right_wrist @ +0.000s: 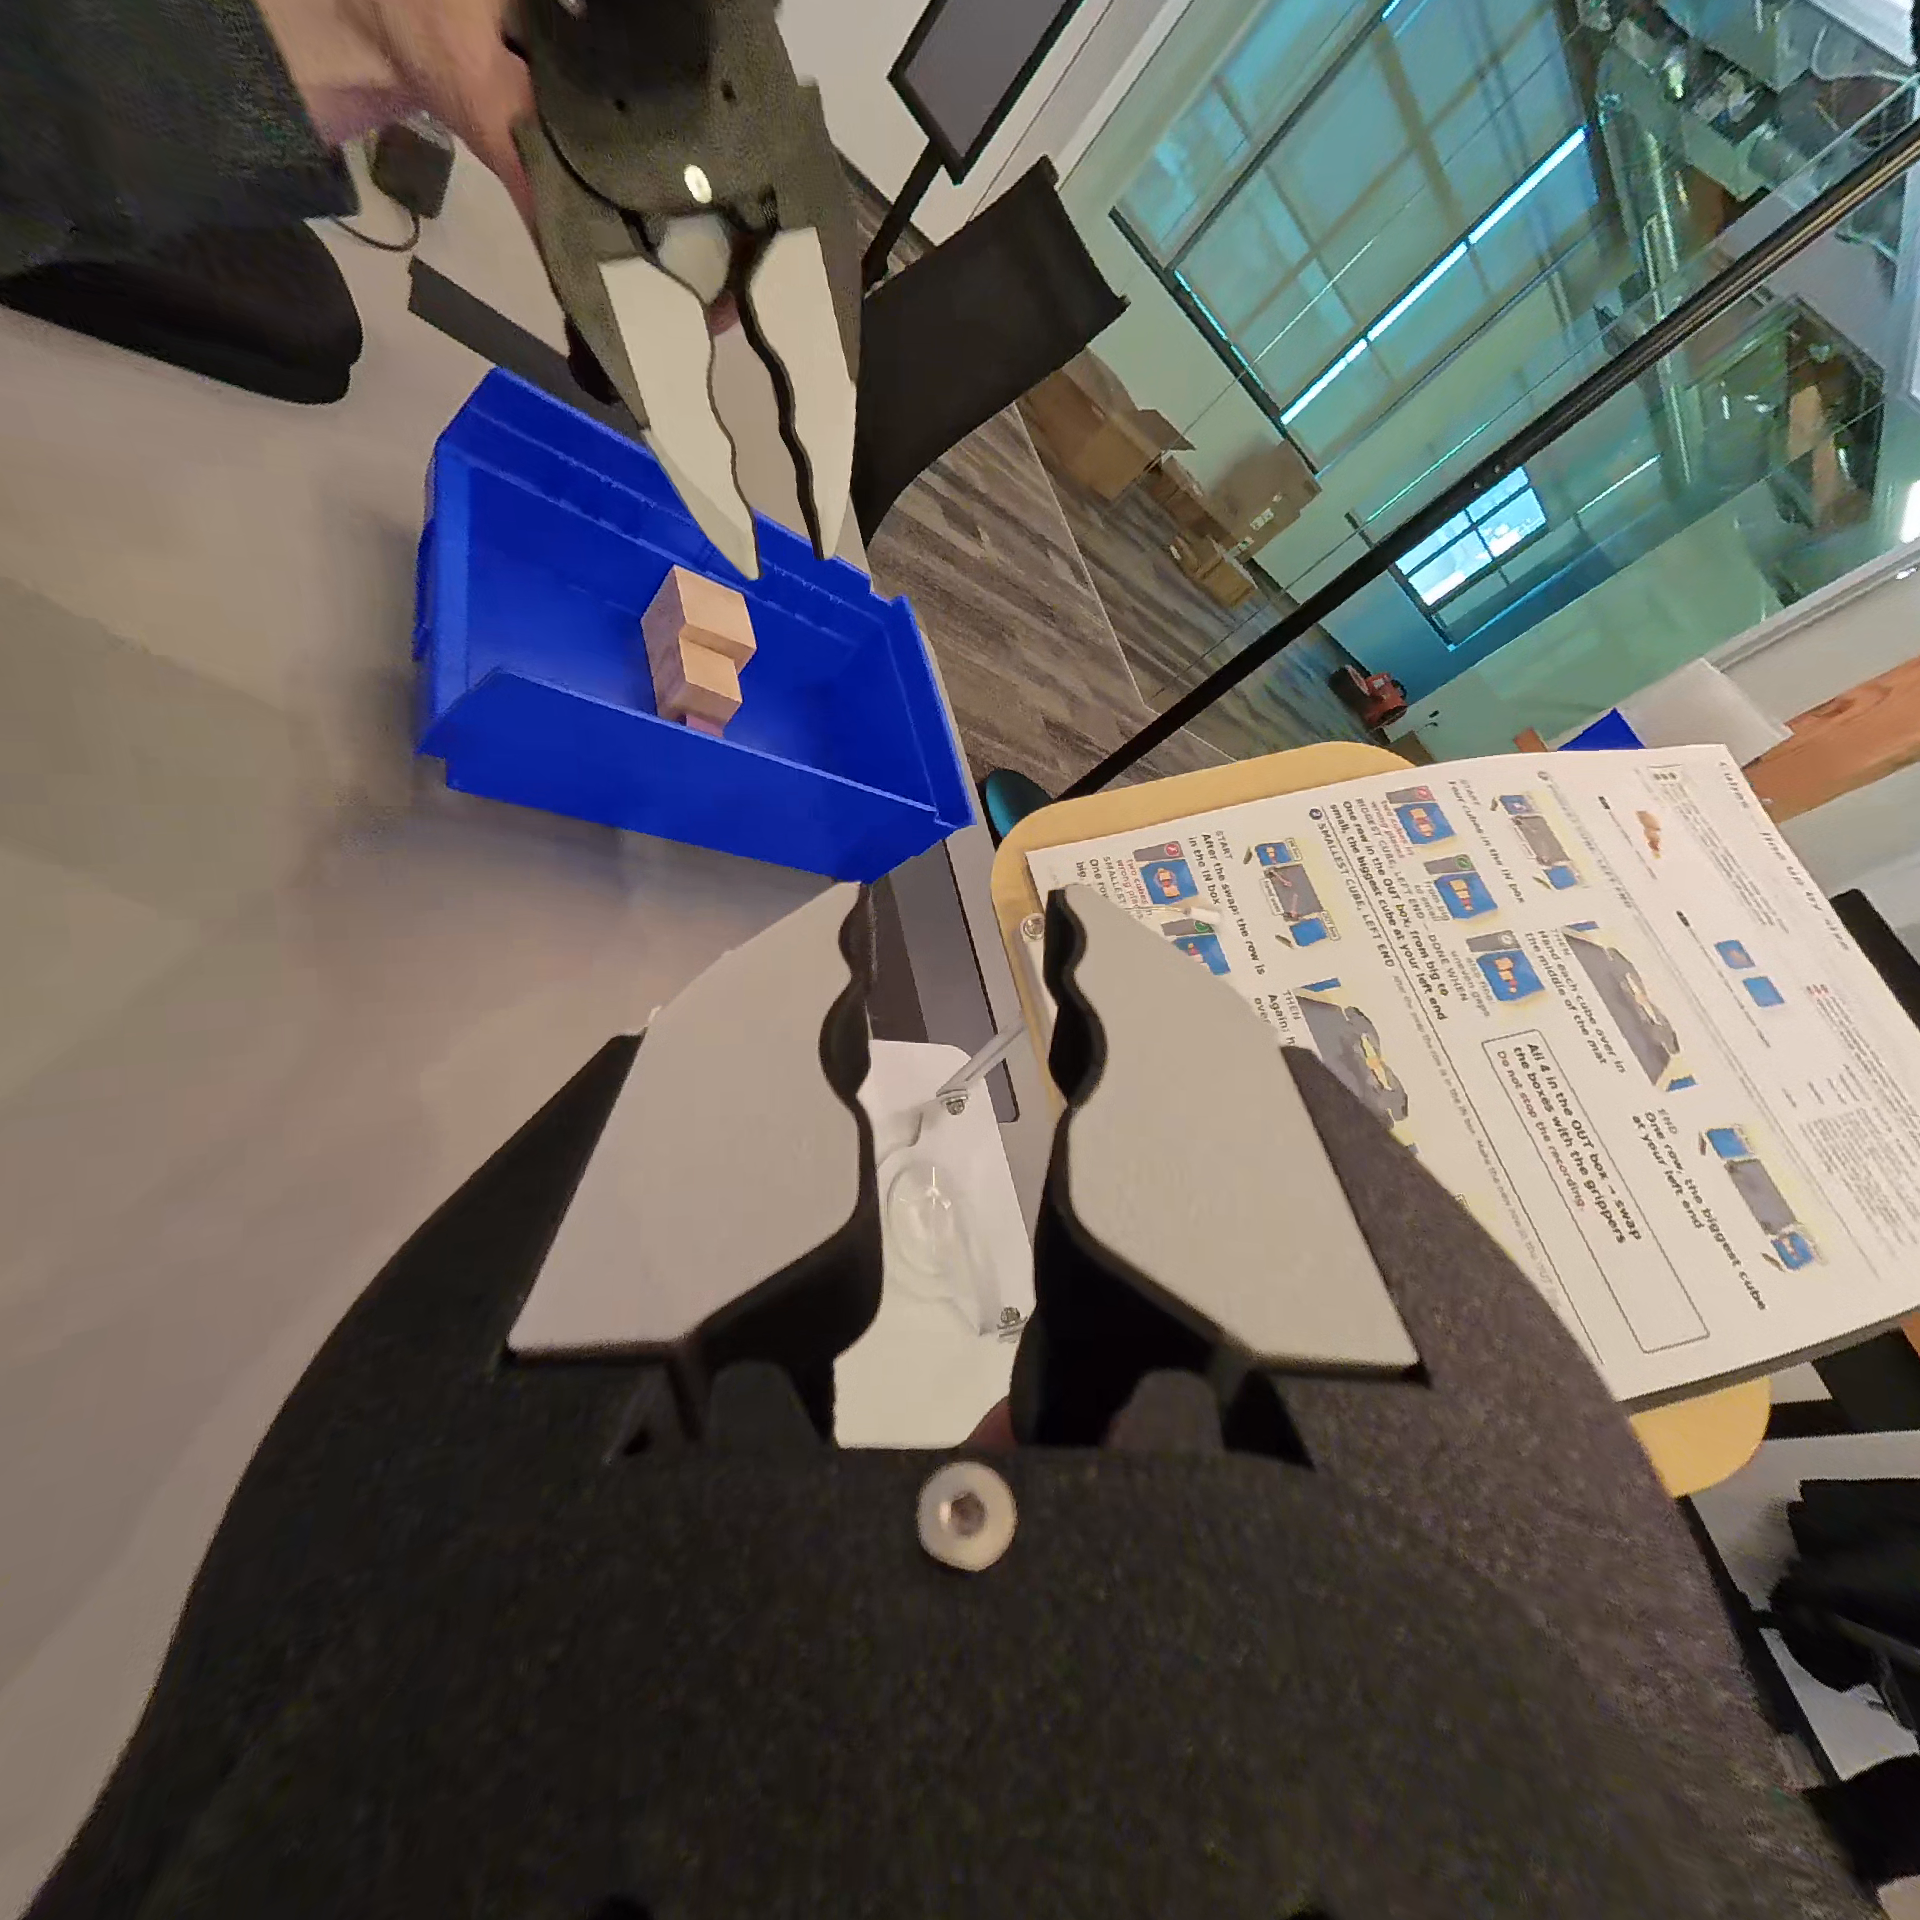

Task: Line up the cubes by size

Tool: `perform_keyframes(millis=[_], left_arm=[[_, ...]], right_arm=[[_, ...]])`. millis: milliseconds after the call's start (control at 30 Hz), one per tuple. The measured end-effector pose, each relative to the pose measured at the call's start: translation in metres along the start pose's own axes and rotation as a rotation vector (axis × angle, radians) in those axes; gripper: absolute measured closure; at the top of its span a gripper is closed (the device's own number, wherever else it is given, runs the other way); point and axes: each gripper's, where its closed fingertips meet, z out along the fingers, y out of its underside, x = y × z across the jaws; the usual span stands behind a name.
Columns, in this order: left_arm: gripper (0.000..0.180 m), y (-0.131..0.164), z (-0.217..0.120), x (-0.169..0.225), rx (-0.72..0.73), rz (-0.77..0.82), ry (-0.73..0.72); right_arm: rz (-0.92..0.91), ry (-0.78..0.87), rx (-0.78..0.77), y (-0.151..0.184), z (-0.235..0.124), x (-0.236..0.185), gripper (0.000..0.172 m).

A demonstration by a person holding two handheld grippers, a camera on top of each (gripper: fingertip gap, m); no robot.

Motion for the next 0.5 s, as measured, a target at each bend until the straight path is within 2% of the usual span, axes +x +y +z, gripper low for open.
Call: perform_keyframes(millis=[33, 133, 233, 500], left_arm=[[0.156, 0.018, 0.009, 0.001, -0.044, -0.012, 0.038], [0.145, 0.057, 0.037, 0.014, -0.127, -0.035, 0.160], [0.143, 0.094, 0.060, 0.024, -0.252, -0.003, 0.232], [0.143, 0.155, 0.092, 0.030, -0.468, 0.052, 0.308]], right_arm=[[-0.005, -0.004, -0.006, 0.001, 0.002, -0.001, 0.141], [-0.019, -0.017, -0.022, 0.003, 0.008, -0.006, 0.141], [-0.025, -0.029, -0.027, 0.004, 0.014, -0.009, 0.141], [-0.043, -0.063, -0.052, 0.011, 0.030, -0.018, 0.141]])
